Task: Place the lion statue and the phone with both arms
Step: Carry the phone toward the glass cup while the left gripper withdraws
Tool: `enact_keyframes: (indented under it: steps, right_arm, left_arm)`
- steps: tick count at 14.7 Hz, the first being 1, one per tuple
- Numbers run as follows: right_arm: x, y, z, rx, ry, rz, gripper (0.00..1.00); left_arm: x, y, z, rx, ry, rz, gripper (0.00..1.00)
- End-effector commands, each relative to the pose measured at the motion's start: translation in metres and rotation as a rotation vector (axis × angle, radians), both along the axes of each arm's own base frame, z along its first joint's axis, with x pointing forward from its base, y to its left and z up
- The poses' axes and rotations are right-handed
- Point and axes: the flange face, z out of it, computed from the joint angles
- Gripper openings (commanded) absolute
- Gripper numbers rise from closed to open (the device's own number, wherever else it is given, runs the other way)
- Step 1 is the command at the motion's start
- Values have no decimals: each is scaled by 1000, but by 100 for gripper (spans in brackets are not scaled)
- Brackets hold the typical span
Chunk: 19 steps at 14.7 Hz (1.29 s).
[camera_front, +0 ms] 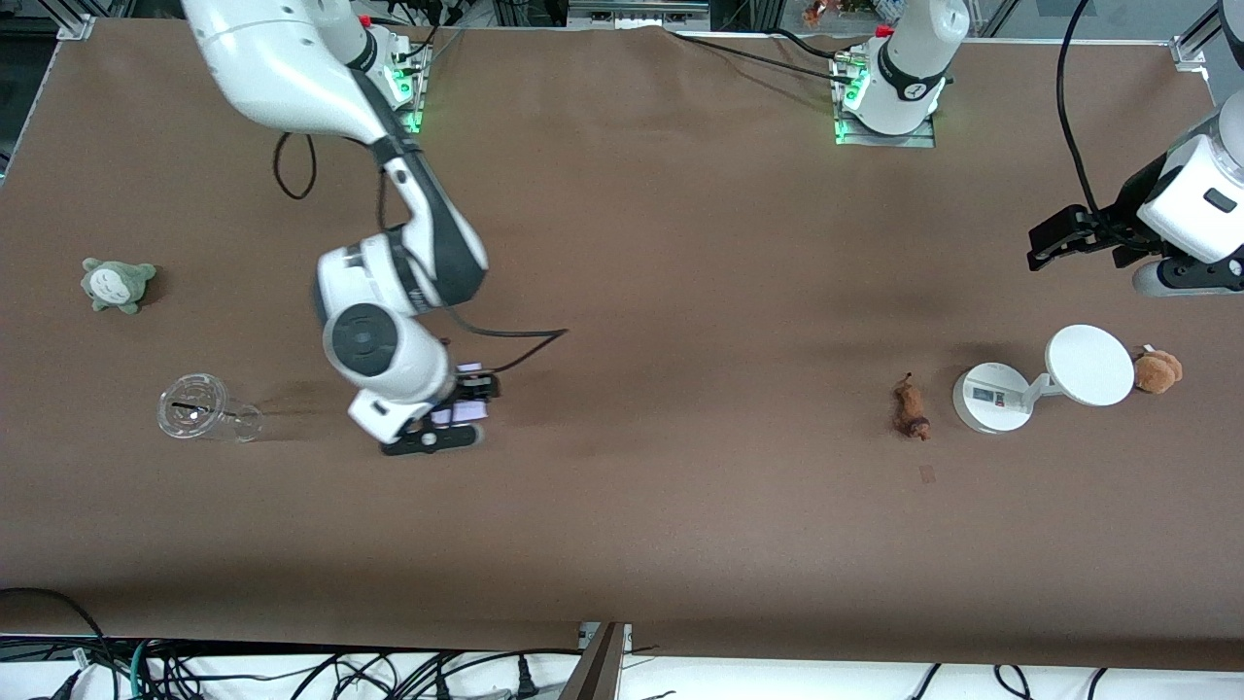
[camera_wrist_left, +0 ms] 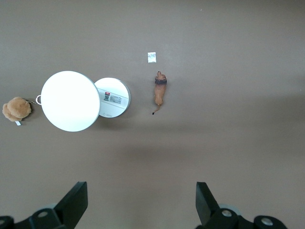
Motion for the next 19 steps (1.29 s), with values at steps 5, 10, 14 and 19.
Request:
enact_keyframes:
  steps: [5,10,14,19]
  right_arm:
    - [21,-135,-28,26,66,37,0]
    - [30,-165,-64,24,40,-2,0]
    - [38,-172,-98,23,-20,-10,0]
    - [43,-189,-110,28,-57,-38,0]
  left_arm:
    - [-4,21,8,-3,30,-30,100]
    - [-40,38,28,-8,30,2,100]
    - [-40,38,29,-7,47,1,100]
    - [-40,43,30,-6,44,7,100]
